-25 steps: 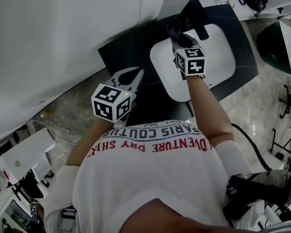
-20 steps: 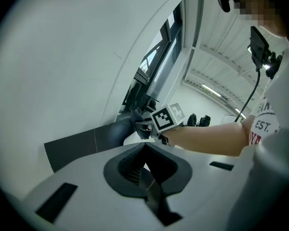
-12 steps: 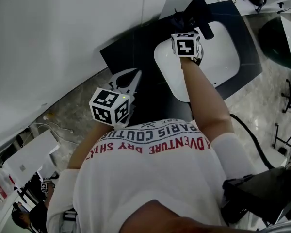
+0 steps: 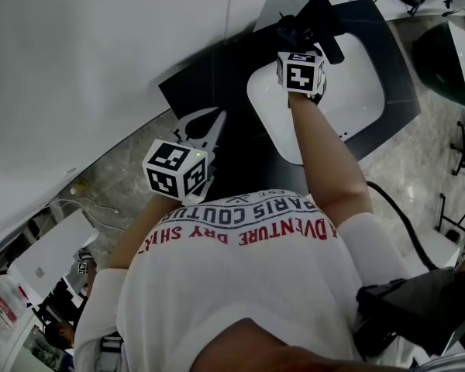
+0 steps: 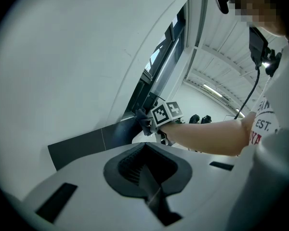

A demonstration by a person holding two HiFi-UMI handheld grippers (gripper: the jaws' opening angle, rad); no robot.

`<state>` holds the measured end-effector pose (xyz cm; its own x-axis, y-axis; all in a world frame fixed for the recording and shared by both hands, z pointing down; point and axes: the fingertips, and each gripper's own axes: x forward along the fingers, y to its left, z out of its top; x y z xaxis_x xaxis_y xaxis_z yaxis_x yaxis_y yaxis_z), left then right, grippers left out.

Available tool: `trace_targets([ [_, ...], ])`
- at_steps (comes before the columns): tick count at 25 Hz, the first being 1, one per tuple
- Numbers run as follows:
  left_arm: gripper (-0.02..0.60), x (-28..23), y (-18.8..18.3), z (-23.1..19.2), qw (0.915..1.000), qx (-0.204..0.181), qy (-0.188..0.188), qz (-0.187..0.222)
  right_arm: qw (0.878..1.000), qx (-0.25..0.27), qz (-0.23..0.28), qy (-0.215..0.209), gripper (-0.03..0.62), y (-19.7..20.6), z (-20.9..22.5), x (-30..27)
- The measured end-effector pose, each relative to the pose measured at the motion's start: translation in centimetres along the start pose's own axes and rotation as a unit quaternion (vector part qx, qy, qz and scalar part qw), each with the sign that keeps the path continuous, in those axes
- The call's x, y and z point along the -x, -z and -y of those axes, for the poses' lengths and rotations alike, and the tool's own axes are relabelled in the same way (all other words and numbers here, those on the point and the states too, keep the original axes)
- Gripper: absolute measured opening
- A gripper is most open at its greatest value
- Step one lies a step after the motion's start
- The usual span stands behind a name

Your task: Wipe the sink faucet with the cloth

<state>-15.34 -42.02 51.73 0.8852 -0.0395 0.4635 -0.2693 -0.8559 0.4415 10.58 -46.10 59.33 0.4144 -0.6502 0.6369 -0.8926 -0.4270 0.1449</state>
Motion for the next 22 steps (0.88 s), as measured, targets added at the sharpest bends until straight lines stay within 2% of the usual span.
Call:
trace_targets([
  [3,0.002,0.0,0.1,-0.2,1.0000,0.001,-0.001,0.002,0.999,-0.026,0.034,0.004,0.078,-1.2,-0.1,1.1],
  [8,0.002,-0.2,0.2,0.6,1.0000,0.001,0.008,0.002,0.991,-0.100,0.093,0.006,0.078,-3.4,0.2,3.7],
  [15,0.000,0.1,0.1,1.1,0.9999,0.000,0.012,0.005,0.981,-0.113,0.155,0.005,0.078,-7.4,0.7,7.1],
  [22,0.002,0.3,-0.3,1.0,0.9999,0.000,0.011,0.008,0.982,-0.107,0.158,0.012,0.078,-7.2,0.8,7.7],
])
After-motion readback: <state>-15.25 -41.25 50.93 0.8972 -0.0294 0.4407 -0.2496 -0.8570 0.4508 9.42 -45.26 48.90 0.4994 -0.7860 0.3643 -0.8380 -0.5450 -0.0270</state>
